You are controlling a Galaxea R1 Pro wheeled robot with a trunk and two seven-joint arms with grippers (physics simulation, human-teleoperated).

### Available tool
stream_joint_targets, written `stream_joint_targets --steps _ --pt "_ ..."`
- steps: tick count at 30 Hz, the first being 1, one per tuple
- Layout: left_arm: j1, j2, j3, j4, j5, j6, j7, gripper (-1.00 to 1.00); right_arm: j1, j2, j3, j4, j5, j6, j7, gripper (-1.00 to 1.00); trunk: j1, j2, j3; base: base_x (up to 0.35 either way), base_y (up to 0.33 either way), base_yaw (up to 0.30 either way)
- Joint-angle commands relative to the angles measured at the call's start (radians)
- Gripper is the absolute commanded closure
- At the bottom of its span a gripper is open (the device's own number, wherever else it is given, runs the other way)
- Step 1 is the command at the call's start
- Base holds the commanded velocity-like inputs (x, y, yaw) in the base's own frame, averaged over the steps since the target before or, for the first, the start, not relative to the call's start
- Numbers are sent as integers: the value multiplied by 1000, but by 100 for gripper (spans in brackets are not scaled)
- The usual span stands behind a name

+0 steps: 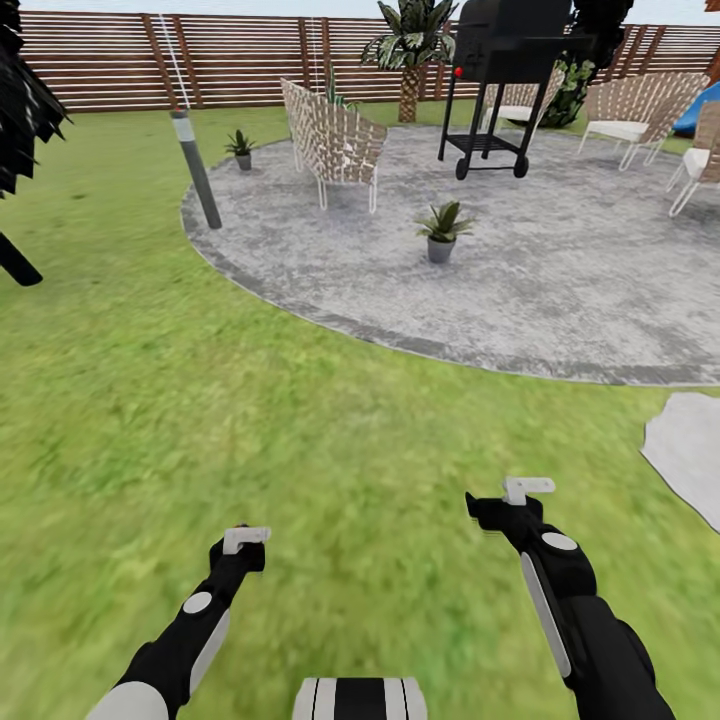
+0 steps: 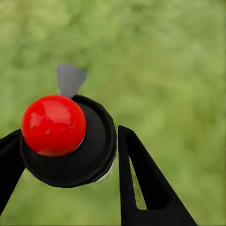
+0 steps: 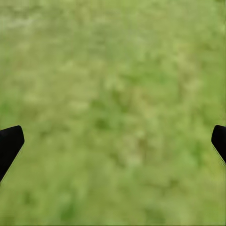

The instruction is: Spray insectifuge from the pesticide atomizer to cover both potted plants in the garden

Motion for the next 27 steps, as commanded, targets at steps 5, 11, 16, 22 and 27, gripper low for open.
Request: stream_joint_targets --steps 5,11,16,22,27 --pt "-1 0 1 1 1 -3 -1 100 0 0 1 -1 4 5 0 -100 0 0 -1 347 0 0" --pt "-1 0 1 1 1 -3 -1 100 0 -1 1 -1 4 5 0 -100 0 0 -1 347 10 0" --pt "0 0 2 1 1 -3 -1 100 0 -1 1 -1 4 5 0 -100 0 0 -1 342 114 0" --pt "0 0 2 1 1 -3 -1 100 0 -1 1 -1 4 5 0 -100 0 0 -1 334 154 0" --pt "-1 0 2 1 1 -3 -1 100 0 0 1 -1 4 5 0 -100 0 0 -1 334 158 0"
